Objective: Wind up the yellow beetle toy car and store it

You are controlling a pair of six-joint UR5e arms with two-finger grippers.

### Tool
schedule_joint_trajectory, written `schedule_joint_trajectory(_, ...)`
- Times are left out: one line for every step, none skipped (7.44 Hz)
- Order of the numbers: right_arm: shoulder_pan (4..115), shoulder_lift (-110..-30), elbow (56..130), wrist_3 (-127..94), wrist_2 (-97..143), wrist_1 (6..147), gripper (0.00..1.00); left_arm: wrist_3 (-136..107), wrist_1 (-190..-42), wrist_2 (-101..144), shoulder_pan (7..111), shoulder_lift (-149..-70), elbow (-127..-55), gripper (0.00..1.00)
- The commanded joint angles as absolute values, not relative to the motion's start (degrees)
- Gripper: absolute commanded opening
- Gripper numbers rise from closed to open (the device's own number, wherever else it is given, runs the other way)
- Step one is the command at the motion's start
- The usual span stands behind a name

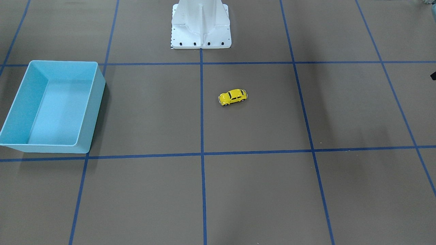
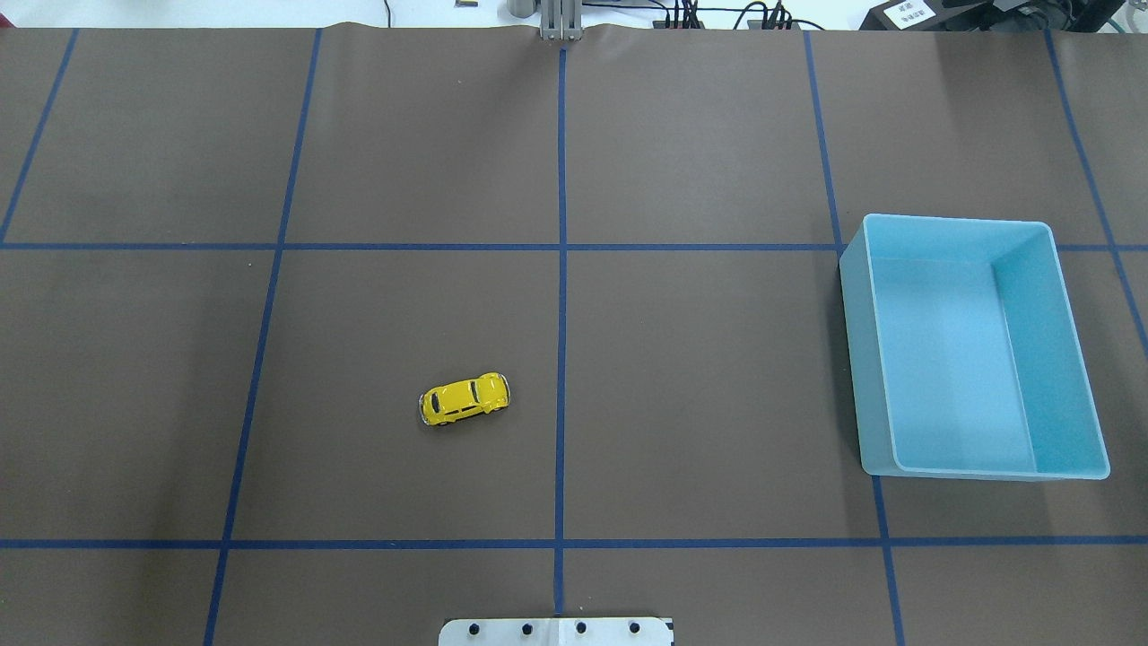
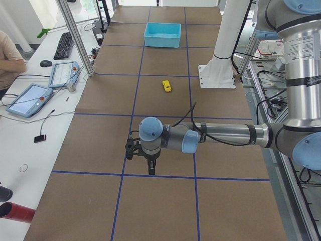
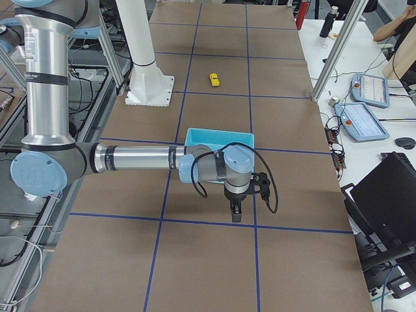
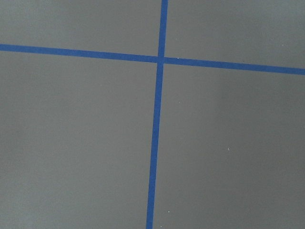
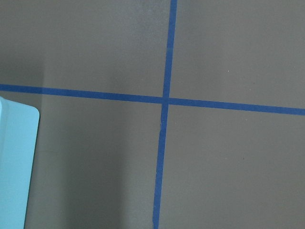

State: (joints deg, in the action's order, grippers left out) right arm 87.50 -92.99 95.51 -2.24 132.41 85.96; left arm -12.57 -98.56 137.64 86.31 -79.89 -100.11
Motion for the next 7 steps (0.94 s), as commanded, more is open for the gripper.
schedule_joint_trajectory(87.98,-93.08,95.8,-2.2,132.54,85.96,1.0,-12.66,-98.61,137.55,86.31,-79.89,-100.11,1.0)
schedule_joint_trajectory(87.98,-93.08,95.71,-2.2,132.54,85.96,1.0,-12.74,-98.61,137.37,86.31,-79.98,-99.93,1.0)
schedule_joint_trajectory(87.98,-93.08,95.54,-2.2,132.54,85.96,1.0,-13.09,-98.7,137.2,86.22,-80.5,-99.15,1.0)
schedule_joint_trajectory(87.98,-93.08,95.71,-2.2,132.54,85.96,1.0,-12.66,-98.96,137.2,86.13,-81.38,-98.1,1.0)
schedule_joint_trajectory(87.98,-93.08,95.71,-2.2,132.54,85.96,1.0,-12.48,-99.4,137.2,86.13,-81.47,-98.0,1.0)
schedule_joint_trajectory(87.98,-93.08,95.71,-2.2,132.54,85.96,1.0,-12.48,-99.58,137.2,86.13,-82.34,-98.17,1.0)
schedule_joint_trajectory(87.98,-93.08,95.71,-2.2,132.54,85.96,1.0,-12.57,-100.19,137.55,85.87,-83.66,-98.35,1.0)
